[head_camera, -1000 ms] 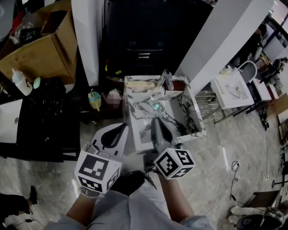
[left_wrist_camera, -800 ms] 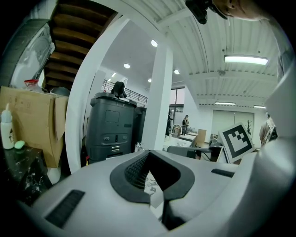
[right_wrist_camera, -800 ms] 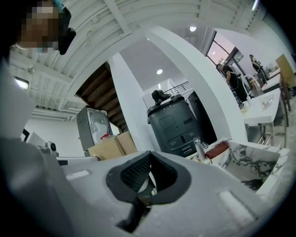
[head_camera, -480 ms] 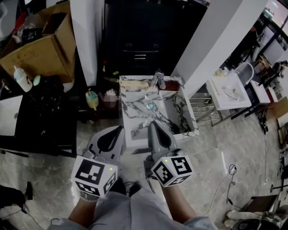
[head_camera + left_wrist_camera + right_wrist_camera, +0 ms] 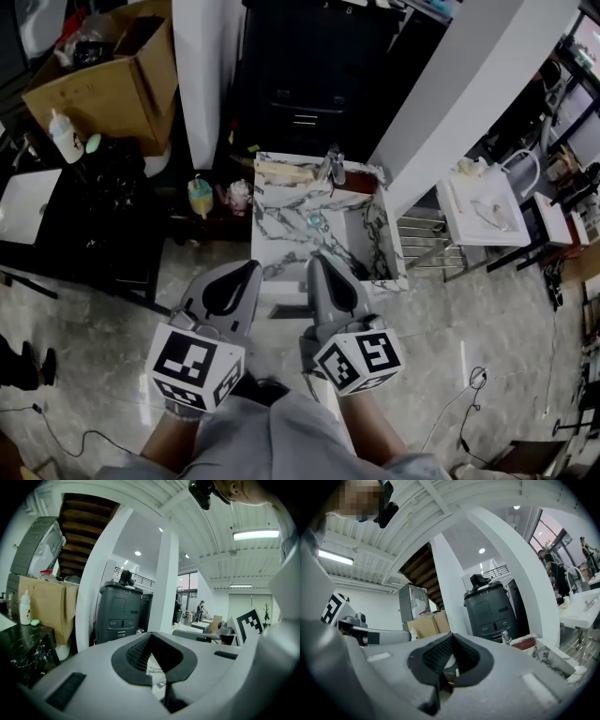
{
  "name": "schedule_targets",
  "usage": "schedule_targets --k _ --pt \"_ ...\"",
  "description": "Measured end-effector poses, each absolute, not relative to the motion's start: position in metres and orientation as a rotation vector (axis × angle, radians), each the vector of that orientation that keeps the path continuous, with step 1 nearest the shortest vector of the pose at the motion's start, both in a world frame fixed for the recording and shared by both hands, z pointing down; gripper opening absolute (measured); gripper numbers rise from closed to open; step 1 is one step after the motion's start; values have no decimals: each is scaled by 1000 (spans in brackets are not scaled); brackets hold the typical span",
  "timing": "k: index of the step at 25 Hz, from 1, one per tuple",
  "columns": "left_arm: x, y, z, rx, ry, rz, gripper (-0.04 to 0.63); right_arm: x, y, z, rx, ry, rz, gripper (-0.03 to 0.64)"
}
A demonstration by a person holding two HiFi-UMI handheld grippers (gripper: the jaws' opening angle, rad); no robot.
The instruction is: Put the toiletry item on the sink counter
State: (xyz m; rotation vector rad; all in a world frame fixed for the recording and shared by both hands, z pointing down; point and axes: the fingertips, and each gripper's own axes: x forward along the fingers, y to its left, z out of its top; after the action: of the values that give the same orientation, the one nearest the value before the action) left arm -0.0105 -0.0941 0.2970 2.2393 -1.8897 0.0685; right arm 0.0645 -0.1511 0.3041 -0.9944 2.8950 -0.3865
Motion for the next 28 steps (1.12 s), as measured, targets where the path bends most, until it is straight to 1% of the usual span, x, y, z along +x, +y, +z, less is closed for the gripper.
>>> schedule_targets --k 28 --pt "31 -48 287 2169 -2012 40 5 99 -110 299 -842 2951 -371 -3"
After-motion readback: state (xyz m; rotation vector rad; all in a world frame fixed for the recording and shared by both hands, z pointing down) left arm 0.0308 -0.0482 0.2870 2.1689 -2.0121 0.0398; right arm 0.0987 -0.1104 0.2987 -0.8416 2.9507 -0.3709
